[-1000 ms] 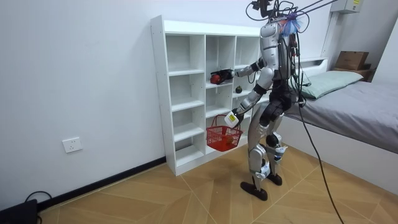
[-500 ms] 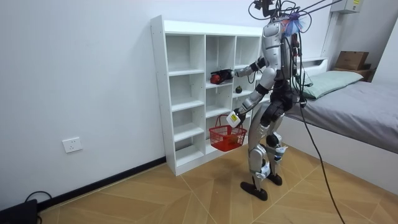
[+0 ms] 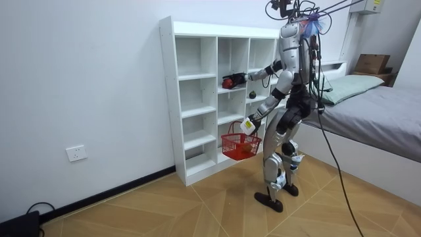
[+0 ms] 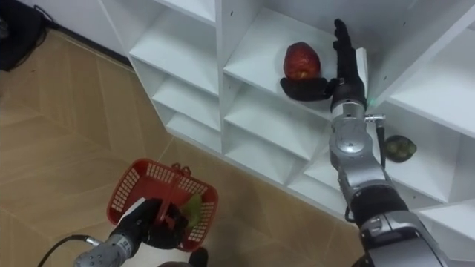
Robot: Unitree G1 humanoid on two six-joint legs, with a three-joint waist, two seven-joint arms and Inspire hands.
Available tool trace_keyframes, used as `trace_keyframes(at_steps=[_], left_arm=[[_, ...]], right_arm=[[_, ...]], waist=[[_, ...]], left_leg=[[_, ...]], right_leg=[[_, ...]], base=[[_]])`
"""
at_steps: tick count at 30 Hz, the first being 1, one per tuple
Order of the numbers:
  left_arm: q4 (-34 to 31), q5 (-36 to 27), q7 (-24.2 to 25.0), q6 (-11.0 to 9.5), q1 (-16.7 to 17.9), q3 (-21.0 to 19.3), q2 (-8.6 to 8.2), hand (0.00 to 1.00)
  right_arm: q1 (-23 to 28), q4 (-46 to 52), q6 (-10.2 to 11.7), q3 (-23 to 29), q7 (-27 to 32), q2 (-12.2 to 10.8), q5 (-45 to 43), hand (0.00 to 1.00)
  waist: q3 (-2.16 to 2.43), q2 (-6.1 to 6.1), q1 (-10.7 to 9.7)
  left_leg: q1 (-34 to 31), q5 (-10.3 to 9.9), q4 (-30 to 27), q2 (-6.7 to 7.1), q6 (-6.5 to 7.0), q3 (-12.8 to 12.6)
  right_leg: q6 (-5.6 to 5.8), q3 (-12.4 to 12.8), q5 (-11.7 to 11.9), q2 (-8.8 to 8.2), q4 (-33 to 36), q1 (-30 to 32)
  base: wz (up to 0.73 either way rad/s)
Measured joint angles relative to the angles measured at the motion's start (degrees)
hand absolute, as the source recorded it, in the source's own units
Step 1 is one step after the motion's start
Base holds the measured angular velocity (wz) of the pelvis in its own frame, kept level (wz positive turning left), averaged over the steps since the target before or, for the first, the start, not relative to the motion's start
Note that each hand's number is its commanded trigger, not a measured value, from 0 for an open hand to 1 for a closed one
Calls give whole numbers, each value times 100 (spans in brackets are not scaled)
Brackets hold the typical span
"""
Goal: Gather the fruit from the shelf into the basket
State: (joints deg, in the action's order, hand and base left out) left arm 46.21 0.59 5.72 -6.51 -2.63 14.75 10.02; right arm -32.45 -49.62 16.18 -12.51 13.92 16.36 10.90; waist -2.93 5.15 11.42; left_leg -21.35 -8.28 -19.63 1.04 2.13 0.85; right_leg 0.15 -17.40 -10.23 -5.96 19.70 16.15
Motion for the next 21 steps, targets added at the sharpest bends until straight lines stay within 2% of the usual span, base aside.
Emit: trace_keyframes(at_steps=[5,12,21], left_arm=[[1,0,8,0,-24,1,22,100],[4,-4,9,1,-20,8,105,100],[7,-4,-1,1,-18,11,145,100]], right_arm=[[-130,-183,-12,-48,-240,89,3,100],[-146,-281,-131,-144,-477,191,2,100],[-241,-360,-253,-130,-717,230,3,100]], waist=[[18,36,6],[19,188,-1],[11,207,10]], left_leg=[[48,4,5,-2,3,-20],[138,4,6,-2,2,-9],[107,4,-7,3,1,18]], right_leg=[[0,1,0,-7,10,-38],[0,-12,0,-5,2,-144],[0,-11,0,-1,-1,-129]], base=[[-1],[0],[1]])
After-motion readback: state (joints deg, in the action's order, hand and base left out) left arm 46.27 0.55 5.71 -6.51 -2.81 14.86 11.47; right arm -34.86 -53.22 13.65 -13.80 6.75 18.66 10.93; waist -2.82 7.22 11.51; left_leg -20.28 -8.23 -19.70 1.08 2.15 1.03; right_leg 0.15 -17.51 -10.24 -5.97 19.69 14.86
